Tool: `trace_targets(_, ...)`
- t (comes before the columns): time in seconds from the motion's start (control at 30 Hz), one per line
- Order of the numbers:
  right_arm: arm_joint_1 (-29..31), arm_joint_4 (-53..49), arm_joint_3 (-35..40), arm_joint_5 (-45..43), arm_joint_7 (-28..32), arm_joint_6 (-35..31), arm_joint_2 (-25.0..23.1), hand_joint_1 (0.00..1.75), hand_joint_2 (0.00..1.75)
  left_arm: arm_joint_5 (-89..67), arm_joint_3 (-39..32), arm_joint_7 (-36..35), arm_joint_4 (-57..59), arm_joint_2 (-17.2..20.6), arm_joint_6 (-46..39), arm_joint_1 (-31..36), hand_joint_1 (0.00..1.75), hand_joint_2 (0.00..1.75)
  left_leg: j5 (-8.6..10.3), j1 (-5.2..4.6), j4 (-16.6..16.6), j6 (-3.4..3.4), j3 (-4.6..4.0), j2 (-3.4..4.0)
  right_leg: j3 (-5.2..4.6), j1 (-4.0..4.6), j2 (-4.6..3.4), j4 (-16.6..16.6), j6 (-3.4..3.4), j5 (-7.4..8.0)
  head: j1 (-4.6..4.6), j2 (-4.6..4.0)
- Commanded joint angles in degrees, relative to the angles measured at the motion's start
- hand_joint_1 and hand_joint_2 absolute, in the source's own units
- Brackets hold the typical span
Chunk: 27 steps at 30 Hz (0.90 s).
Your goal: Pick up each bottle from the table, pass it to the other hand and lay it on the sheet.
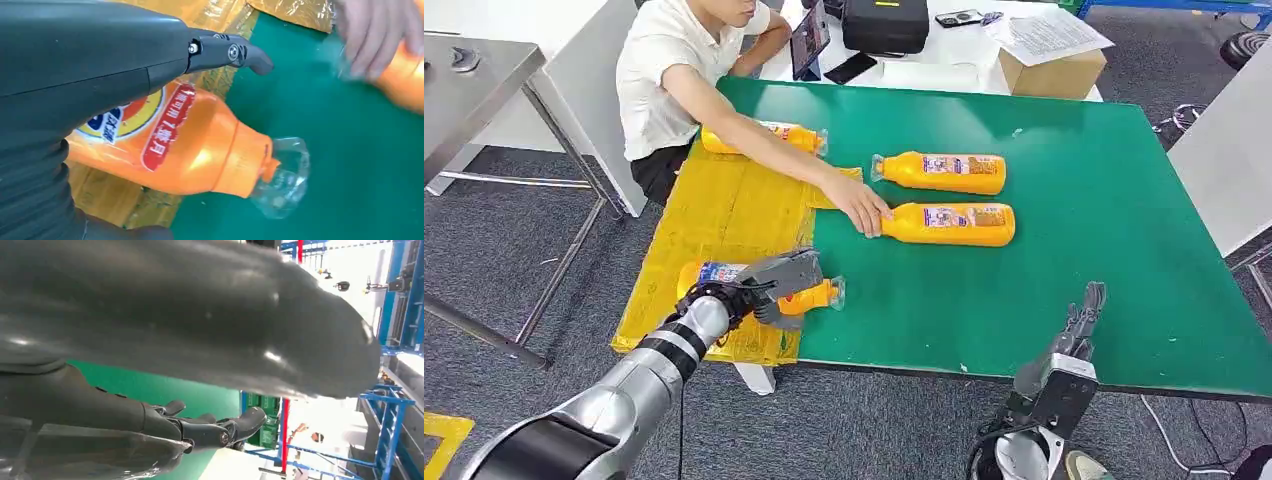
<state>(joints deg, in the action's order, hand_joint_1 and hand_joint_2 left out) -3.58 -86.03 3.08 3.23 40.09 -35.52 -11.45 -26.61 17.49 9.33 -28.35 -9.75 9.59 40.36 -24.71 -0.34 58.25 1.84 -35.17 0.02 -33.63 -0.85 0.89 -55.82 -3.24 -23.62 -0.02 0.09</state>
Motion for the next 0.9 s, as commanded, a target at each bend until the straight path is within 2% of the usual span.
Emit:
trace_targets(0.03,0.9,2.7,0.9,-0.1,-0.1,-1.3,0.9,0.00,0.00,2.5,1.6,4.8,-1.6,-0.7,-5.2,-2.1,0.00,1.75,-0.04,0.02,-0.1,-0.07,0.15,0.07,0.10,0.02,-0.11,0.0,0.08,-0.02,-0.02,0.00)
trace_targets(0.1,0.4,2.1,0.9,0.2,-0.1,-1.6,1.0,0.00,0.00,2.8,2.0,6.7,-4.2,-1.4,-8.9,-3.7,0.00,1.75,-0.08,0.05,-0.1,-0.10,0.23,0.08,0.20,0.05,-0.13,0.1,0.10,-0.04,-0.02,0.00)
trace_targets(0.13,-0.4,1.1,1.0,0.6,-0.1,-2.3,1.2,0.00,0.00,4.9,1.6,10.3,-10.2,-2.5,-13.4,-6.8,0.00,1.75,-0.04,0.02,-0.1,-0.07,0.15,0.03,0.12,0.02,-0.06,0.1,0.07,-0.03,-0.02,0.00)
trace_targets(0.17,-0.7,0.7,1.2,0.9,-0.1,-2.7,1.2,0.00,0.00,5.7,1.6,11.9,-13.2,-3.1,-15.7,-8.4,0.00,1.75,-0.12,0.06,-0.1,-0.14,0.36,0.05,0.32,0.05,-0.12,0.1,0.14,-0.09,-0.02,0.00)
trace_targets(0.2,-1.5,-0.3,1.5,0.9,-0.1,-3.1,1.4,0.00,0.00,8.0,2.0,13.5,-20.4,-4.1,-19.9,-12.2,0.00,1.75,-0.07,0.03,-0.1,-0.08,0.15,-0.01,0.11,0.02,-0.02,0.1,0.08,-0.07,-0.02,0.00)
trace_targets(0.27,-2.1,-0.9,2.4,1.8,-0.1,-4.5,1.6,0.00,0.00,10.7,2.7,17.6,-29.7,-5.9,-28.3,-17.4,0.00,1.75,-0.15,0.04,0.0,-0.10,0.24,-0.05,0.21,0.03,0.01,0.1,0.10,-0.16,-0.02,0.00)
trace_targets(0.33,-3.2,-0.2,1.6,7.5,-0.1,-4.5,0.9,0.00,0.00,15.3,5.5,21.7,-36.7,-6.2,-37.4,-21.8,0.00,1.75,-0.17,0.03,0.0,-0.09,0.18,-0.03,0.16,0.03,-0.01,0.0,0.09,-0.16,0.00,0.00)
trace_targets(0.37,-3.3,-0.2,1.7,8.4,-0.1,-4.5,0.8,0.00,0.00,16.3,6.2,22.5,-37.6,-6.2,-38.8,-22.3,0.00,1.75,-0.12,0.00,-0.1,-0.06,0.11,-0.01,0.10,-0.01,-0.03,0.1,0.06,-0.12,-0.02,0.00)
trace_targets(0.4,-3.3,2.1,1.6,15.3,-0.1,-4.5,1.0,0.00,0.00,18.7,7.7,23.6,-40.4,-6.2,-40.9,-24.1,0.00,1.75,-0.20,0.02,0.0,-0.08,0.20,0.04,0.19,0.02,-0.09,0.1,0.09,-0.16,0.00,0.00)
trace_targets(0.67,-3.3,2.1,1.6,15.3,-0.1,-4.5,1.0,0.00,0.00,18.7,7.7,23.6,-40.4,-6.2,-40.9,-24.1,0.00,1.75,-0.12,0.03,0.0,-0.09,-0.04,0.08,-0.10,0.04,-0.12,0.1,0.09,-0.05,0.00,0.00)
trace_targets(0.7,-2.6,5.6,0.1,23.8,-0.1,-4.5,0.7,0.00,1.75,23.6,8.0,25.1,-42.0,-6.0,-41.5,-25.3,0.00,1.75,-0.10,0.01,0.0,-0.07,-0.10,0.09,-0.16,0.03,-0.10,0.1,0.06,-0.03,-0.02,0.00)
trace_targets(0.73,-2.6,5.9,-0.9,27.2,-0.1,-4.5,0.4,0.00,1.75,25.1,9.1,25.2,-42.8,-5.8,-41.9,-26.0,0.00,1.75,-0.15,0.04,-0.1,-0.11,0.07,0.17,-0.02,0.05,-0.19,0.1,0.12,-0.05,-0.02,0.00)
trace_targets(0.77,-2.8,5.8,-4.7,37.9,-0.1,-4.5,-0.3,0.00,1.75,25.3,12.3,23.6,-43.9,-4.7,-42.2,-27.5,0.00,1.75,-0.12,0.04,-0.1,-0.09,0.04,0.12,-0.03,0.06,-0.13,0.1,0.10,-0.04,0.00,0.00)
trace_targets(0.9,-2.8,3.9,-9.6,50.0,-0.1,-4.5,1.0,0.00,1.75,28.1,19.2,19.3,-47.2,-1.7,-39.6,-29.5,0.00,1.75,-0.08,-0.02,-0.1,-0.06,0.07,0.01,-0.02,-0.02,0.00,0.1,0.07,-0.08,-0.04,0.00)
